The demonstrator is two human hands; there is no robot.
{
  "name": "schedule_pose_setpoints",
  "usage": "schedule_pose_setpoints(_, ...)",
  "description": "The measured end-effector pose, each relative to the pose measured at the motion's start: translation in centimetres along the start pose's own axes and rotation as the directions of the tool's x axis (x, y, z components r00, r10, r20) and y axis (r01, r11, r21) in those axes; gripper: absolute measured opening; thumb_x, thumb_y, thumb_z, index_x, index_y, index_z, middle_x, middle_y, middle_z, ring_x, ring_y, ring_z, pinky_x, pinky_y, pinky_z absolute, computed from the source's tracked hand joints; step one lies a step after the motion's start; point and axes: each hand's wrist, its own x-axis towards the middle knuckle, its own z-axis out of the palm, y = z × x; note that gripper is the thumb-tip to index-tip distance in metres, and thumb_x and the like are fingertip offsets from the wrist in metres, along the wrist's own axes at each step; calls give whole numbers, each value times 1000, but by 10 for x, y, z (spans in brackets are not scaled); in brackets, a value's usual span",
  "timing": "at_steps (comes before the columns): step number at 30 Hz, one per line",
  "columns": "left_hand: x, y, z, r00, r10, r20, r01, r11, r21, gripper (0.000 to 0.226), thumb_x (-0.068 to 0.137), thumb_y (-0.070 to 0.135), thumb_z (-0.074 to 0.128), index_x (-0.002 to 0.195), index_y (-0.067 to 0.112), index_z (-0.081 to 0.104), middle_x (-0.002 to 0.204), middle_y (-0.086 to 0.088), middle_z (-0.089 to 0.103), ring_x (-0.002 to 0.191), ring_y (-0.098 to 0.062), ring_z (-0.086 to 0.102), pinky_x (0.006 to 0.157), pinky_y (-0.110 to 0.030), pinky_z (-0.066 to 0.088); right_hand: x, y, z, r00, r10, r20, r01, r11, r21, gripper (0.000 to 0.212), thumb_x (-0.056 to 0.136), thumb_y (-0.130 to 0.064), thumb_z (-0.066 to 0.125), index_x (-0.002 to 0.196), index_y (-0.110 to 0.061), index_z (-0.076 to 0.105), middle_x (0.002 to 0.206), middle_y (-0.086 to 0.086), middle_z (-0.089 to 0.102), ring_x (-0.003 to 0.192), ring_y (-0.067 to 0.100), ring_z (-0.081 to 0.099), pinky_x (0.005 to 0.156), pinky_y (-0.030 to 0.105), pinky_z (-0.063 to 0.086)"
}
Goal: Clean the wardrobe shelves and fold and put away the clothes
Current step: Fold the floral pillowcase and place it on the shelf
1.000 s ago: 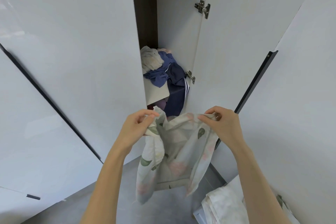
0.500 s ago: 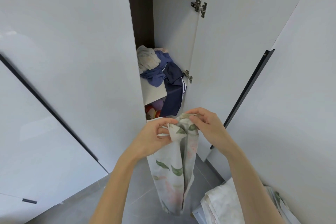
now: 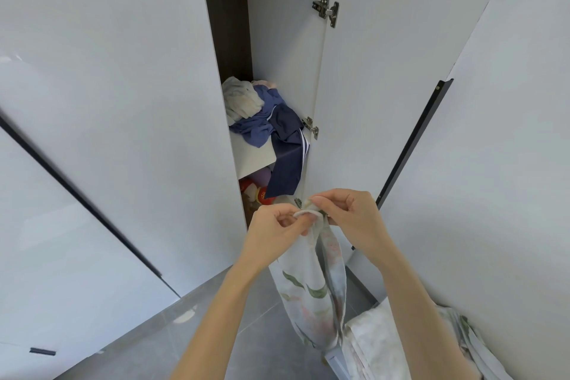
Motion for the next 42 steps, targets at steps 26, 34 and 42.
schedule_pose_setpoints(26, -3, -79, -5, 988, 151, 34, -152, 905, 398, 39, 79, 51, 69, 104, 21, 71, 129, 18, 47, 120, -5, 31, 105, -26, 30, 22, 10, -33, 898, -128, -422, 100, 991, -88, 29, 100, -8, 45, 90, -22, 67, 91, -6, 70, 75, 12, 68, 76, 24, 55)
schedule_pose_setpoints(34, -21, -89, 39, 927, 48, 372, -306, 673, 673, 37, 98, 41, 43, 131, 25, 46, 109, 6, 68, 107, -12, 61, 121, -40, -1, 47, 7, -45, 919, -129, -373, 173, 981, 89, 30, 101, -1, 38, 90, -16, 62, 89, -3, 64, 84, 8, 62, 90, 30, 54)
schedule_pose_setpoints(42, -21, -143, 5, 959, -156, 238, -151, 429, 890, 33, 101, 30, 37, 132, 26, 48, 115, -2, 65, 114, -25, 50, 82, -34, 26, 51, 11, -72, 872, -147, -468, 243, 958, 152, 27, 101, -2, 39, 90, -15, 60, 91, 1, 62, 88, 11, 59, 86, 25, 52)
